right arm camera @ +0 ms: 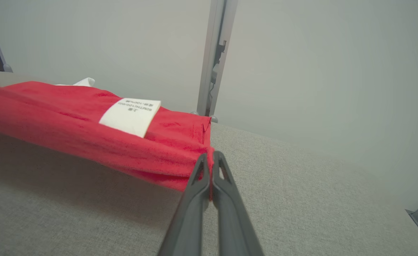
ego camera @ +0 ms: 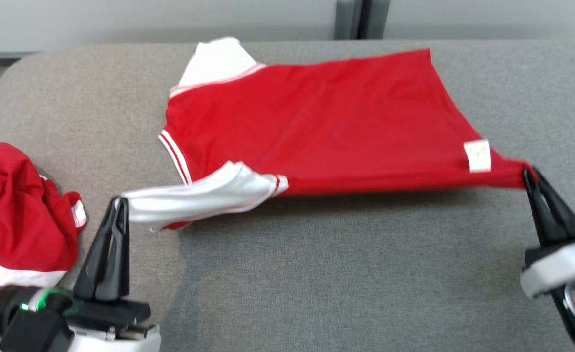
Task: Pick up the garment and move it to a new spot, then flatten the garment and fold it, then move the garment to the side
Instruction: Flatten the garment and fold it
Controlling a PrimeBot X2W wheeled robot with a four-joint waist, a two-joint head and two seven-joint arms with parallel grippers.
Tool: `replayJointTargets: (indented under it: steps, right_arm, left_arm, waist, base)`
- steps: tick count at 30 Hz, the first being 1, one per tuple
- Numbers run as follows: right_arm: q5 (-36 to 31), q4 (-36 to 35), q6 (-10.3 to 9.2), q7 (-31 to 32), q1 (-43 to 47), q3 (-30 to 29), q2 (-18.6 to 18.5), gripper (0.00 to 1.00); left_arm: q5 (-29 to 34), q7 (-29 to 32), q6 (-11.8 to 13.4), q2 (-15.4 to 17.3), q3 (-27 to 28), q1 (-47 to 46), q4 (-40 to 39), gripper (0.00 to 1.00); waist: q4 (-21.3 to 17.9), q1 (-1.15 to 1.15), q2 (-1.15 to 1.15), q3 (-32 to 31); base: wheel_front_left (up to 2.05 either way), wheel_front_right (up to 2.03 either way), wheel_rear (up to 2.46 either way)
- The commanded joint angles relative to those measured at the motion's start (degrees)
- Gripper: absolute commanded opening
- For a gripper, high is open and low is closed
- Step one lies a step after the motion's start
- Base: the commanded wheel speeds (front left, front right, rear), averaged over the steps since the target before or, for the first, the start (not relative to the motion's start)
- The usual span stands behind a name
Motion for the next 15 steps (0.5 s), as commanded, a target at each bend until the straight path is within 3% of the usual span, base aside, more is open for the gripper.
replayJointTargets:
  steps: [1,9,15]
  right_arm:
    - [-0.68,-1.41,-0.01,-0.02,3.48,-1.38,0.23,0.00]
    - [-2.86,-8.16,-0.01,-0.02,17.04,-7.94,2.35,0.00]
    - [-3.93,-6.34,-0.01,-0.02,15.65,-7.10,3.25,0.00]
  left_arm:
    - [-0.20,-0.11,-0.04,-0.55,0.47,2.25,-0.25,0.00]
    - [2.16,-0.11,-0.36,-0.59,-1.96,10.45,-1.96,0.00]
    - [3.63,-0.11,-0.62,0.61,-4.44,7.24,3.41,0.00]
  waist:
    - [-0.08,0.00,0.00,-2.24]
    - [-0.42,0.00,0.00,-4.85]
    - [-1.25,0.00,0.00,-5.18]
  base:
    - [0.00,0.00,0.00]
    - [0.00,0.00,0.00]
    - [0.00,0.00,0.00]
